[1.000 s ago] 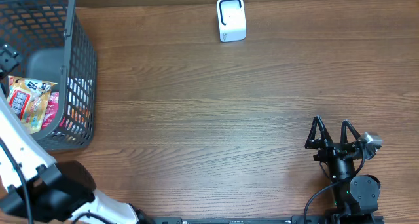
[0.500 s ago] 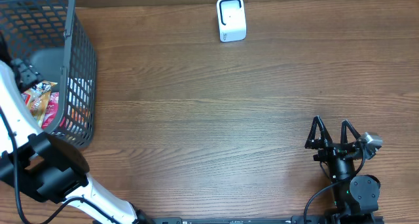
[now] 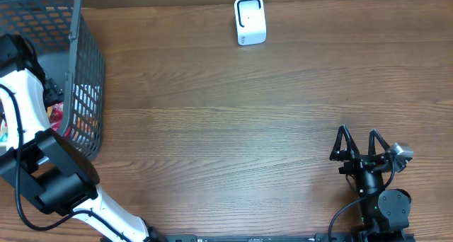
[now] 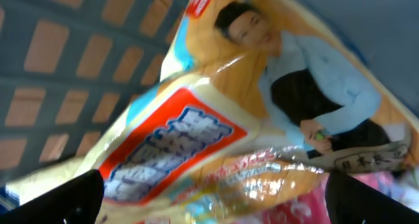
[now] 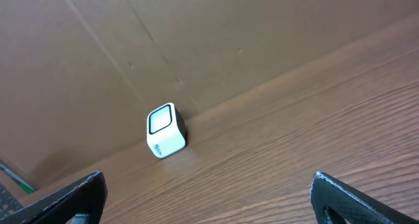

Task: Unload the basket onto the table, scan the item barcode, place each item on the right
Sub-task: 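Reach into the basket and grasp the yellow snack bag with left gripper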

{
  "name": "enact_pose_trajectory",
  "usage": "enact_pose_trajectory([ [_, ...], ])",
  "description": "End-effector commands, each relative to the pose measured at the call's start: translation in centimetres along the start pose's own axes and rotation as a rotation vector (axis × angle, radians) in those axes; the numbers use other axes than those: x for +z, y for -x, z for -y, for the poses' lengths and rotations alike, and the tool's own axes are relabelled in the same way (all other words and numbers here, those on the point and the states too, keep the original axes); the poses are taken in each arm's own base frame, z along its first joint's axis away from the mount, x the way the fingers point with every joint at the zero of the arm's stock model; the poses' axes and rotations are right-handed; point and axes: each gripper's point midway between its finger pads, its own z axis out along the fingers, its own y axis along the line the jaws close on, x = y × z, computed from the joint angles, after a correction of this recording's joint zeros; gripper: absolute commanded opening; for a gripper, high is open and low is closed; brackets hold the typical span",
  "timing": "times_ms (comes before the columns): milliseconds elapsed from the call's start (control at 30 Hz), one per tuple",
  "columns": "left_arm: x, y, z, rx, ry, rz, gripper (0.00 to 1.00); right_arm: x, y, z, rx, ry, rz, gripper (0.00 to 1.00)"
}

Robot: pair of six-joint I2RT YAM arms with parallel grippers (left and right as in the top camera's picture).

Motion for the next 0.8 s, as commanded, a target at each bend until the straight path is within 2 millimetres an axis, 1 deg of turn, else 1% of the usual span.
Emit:
enact_pose_trajectory([
  [0, 1.7, -0.3, 0.3, 0.052, 0.025, 0.009, 1.00, 0.0, -0.1, 0.4, 0.000, -0.012, 0.007, 1.00],
  [67, 2.2, -0.3, 1.1, 0.044, -0.004, 0.021, 1.00, 0.0, -0.1, 0.4, 0.000, -0.012, 0.007, 1.00],
  [133, 2.8, -0.7, 2.3, 0.046, -0.055, 0.021, 1.00, 0.0, -0.1, 0.4, 0.000, -0.012, 0.007, 1.00],
  [200, 3.5, -1.4, 3.5, 0.050, -0.096, 0.013, 1.00, 0.0, -0.1, 0.4, 0.000, -0.012, 0.007, 1.00],
  [233, 3.8, -1.7, 3.6, 0.052, -0.098, 0.009, 1.00, 0.0, -0.1, 0.4, 0.000, -0.012, 0.007, 1.00],
  [267, 4.0, -2.1, 3.8, 0.055, -0.099, 0.003, 0.96, 0.0, -0.1, 0.4, 0.000, -0.012, 0.007, 1.00],
  [300, 4.3, -2.7, 3.9, 0.063, -0.099, -0.013, 0.87, 0.0, -0.1, 0.4, 0.000, -0.012, 0.007, 1.00],
  [367, 4.6, -3.3, 4.0, 0.069, -0.099, -0.025, 0.74, 0.0, -0.1, 0.4, 0.000, -0.012, 0.007, 1.00],
  [400, 4.7, -3.5, 4.0, 0.072, -0.098, -0.032, 0.65, 0.0, -0.1, 0.4, 0.000, -0.012, 0.007, 1.00],
  [433, 4.7, -3.6, 4.1, 0.073, -0.098, -0.034, 0.61, 0.0, -0.1, 0.4, 0.000, -0.012, 0.007, 1.00],
  [467, 4.7, -3.7, 4.1, 0.075, -0.098, -0.040, 0.53, 0.0, -0.1, 0.4, 0.000, -0.012, 0.007, 1.00],
  [500, 4.7, -3.8, 4.1, 0.077, -0.099, -0.042, 0.42, 0.0, -0.1, 0.4, 0.000, -0.012, 0.007, 1.00],
  [533, 4.7, -3.8, 4.0, 0.078, -0.098, -0.045, 0.34, 0.0, -0.1, 0.4, 0.000, -0.012, 0.007, 1.00],
  [600, 4.7, -3.8, 4.0, 0.078, -0.097, -0.045, 0.06, 0.0, -0.1, 0.4, 0.000, -0.012, 0.007, 1.00],
  [633, 4.7, -3.8, 4.0, 0.078, -0.094, -0.044, 0.04, 0.0, -0.1, 0.4, 0.000, -0.012, 0.007, 1.00],
  [733, 4.4, -3.6, 3.8, 0.078, -0.094, -0.043, 0.04, 0.0, -0.1, 0.4, 0.000, -0.012, 0.007, 1.00],
  [767, 4.0, -3.1, 3.6, 0.073, -0.094, -0.036, 0.04, 0.0, -0.1, 0.4, 0.000, -0.012, 0.007, 1.00],
])
